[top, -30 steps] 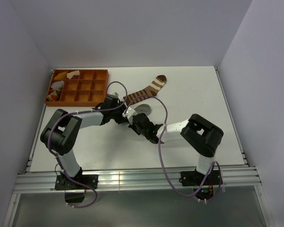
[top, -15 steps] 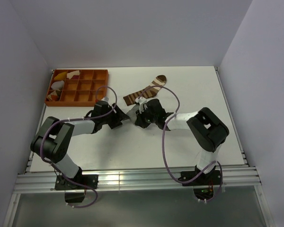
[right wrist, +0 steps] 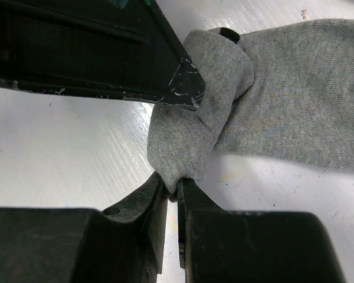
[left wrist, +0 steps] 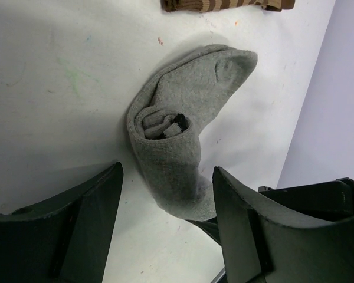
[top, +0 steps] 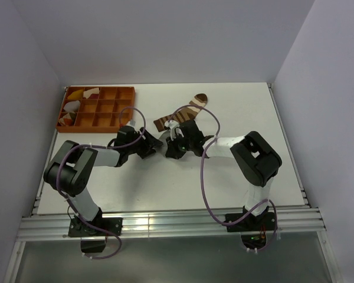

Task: Roll the socks
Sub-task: Roll the sock at the center of the board.

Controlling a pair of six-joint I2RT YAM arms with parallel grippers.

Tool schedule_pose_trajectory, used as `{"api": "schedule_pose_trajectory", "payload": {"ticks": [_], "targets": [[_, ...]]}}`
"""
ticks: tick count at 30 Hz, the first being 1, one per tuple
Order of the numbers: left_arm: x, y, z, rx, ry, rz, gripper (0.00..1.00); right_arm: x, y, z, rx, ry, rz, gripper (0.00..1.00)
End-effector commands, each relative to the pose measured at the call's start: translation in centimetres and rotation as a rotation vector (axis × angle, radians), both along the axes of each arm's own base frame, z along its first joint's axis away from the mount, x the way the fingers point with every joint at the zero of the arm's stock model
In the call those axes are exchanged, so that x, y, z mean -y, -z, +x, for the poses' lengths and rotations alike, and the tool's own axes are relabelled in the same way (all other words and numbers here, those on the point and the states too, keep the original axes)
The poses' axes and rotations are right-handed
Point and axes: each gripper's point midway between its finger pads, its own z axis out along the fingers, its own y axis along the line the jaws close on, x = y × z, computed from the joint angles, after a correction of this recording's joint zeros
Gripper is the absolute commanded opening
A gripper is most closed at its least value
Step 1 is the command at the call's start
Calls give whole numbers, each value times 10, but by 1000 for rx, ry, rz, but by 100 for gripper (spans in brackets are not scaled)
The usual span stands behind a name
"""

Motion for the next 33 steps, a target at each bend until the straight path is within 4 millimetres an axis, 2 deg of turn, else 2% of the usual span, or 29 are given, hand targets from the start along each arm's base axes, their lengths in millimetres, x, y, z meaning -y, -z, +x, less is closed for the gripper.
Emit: {"api": "schedule_pose_trajectory", "payload": {"ticks": [1, 6, 9, 12, 13, 15, 16, 17, 18, 19, 20, 21, 22, 25, 26, 27, 28, 29, 30, 31, 32, 33], "targets": [[-2, 8, -2, -11, -16, -8, 67, 1, 11, -7, -26, -43, -43, 0], [-6, 28, -8, -68, -38, 77, 64, 3, 14, -1, 0, -28, -90, 0], [-10, 38, -9, -99, -70, 136, 55, -2, 13, -5, 16, -41, -105, 0], [-14, 43, -6, -113, -97, 178, 36, -5, 13, -7, 28, -43, -115, 0], [-16, 47, -9, -129, -97, 195, 23, -5, 12, -7, 33, -38, -123, 0], [-18, 48, -8, -129, -100, 217, 13, -7, 7, -11, 31, -34, -111, 0], [-20, 50, -10, -134, -100, 230, 4, -9, 2, -13, 25, -35, -95, 10], [-21, 49, -10, -134, -100, 237, 0, -7, -1, -15, 10, -29, -84, 18], [-22, 50, -11, -135, -94, 246, 0, -8, -16, -15, 19, -28, -58, 25], [-23, 50, -12, -133, -89, 249, 0, -6, -22, -17, 7, -29, -50, 38], [-23, 51, -13, -134, -85, 256, 0, -7, -32, -19, -2, -47, -25, 45], [-23, 51, -13, -129, -75, 261, 0, -3, -50, -13, 25, -30, -5, 49], [-21, 50, -14, -128, -64, 254, 0, 0, -58, -11, 23, -18, -12, 51], [-18, 50, -14, -120, -41, 249, 0, 6, -82, 10, 57, 73, -14, 51], [-17, 49, -14, -114, -32, 245, 0, 11, -84, 22, 76, 122, -30, 50], [-16, 48, -14, -109, -26, 242, 0, 16, -76, 33, 71, 167, -58, 48], [-15, 47, -15, -108, -19, 236, 0, 15, -80, 45, 81, 194, -64, 46], [-15, 45, -15, -102, -15, 233, 0, 16, -64, 53, 56, 222, -97, 45], [-14, 44, -15, -96, -13, 232, 0, 21, -58, 63, 62, 265, -129, 42], [-14, 44, -15, -96, -8, 231, 0, 18, -62, 74, 68, 290, -136, 40], [-13, 42, -15, -90, -3, 230, 0, 18, -46, 79, 47, 306, -163, 40], [-14, 41, -14, -85, -3, 230, 0, 20, -42, 86, 52, 341, -179, 39]]}}
